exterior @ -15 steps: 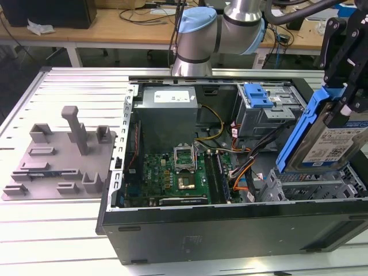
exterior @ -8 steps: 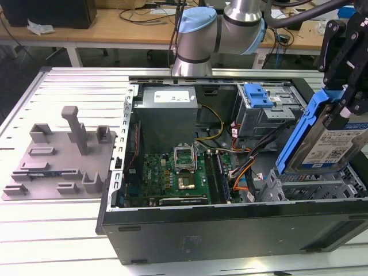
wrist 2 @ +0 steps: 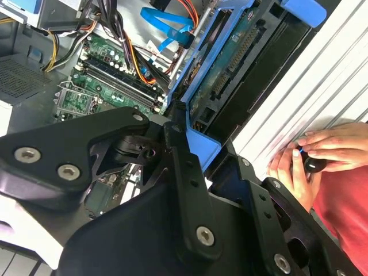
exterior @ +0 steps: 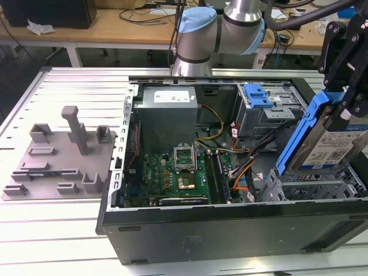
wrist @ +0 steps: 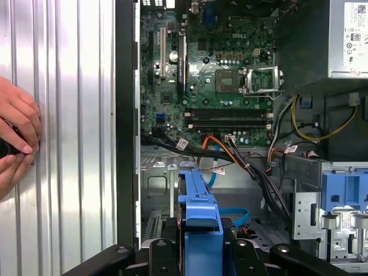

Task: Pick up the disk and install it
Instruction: 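Insert the disk into the insertion slot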

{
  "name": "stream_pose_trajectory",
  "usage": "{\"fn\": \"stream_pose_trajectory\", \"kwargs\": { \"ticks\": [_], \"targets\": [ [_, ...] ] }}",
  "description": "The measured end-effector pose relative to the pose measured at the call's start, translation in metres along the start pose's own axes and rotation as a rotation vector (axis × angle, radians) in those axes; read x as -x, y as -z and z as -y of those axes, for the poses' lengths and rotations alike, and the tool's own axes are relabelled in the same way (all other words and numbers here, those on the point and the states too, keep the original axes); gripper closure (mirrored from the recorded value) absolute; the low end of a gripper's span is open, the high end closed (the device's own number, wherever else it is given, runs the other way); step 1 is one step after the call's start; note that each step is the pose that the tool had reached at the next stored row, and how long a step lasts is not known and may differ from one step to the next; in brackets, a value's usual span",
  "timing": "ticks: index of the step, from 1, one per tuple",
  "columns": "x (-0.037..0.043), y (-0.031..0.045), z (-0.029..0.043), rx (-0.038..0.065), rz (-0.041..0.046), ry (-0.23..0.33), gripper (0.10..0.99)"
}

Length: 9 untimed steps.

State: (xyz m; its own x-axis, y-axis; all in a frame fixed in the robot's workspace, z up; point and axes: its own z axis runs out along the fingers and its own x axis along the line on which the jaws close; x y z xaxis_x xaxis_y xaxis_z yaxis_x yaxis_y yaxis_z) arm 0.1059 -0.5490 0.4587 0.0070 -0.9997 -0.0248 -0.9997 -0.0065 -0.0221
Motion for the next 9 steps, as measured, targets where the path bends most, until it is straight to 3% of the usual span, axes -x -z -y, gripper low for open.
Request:
{"fn": "stream_pose_trajectory", "kwargs": {
  "ticks": [9],
  "targets": [
    [-0.0030,-0.0023,0.0007,0.000,-0.0002,0.000,0.718]
  ]
}}
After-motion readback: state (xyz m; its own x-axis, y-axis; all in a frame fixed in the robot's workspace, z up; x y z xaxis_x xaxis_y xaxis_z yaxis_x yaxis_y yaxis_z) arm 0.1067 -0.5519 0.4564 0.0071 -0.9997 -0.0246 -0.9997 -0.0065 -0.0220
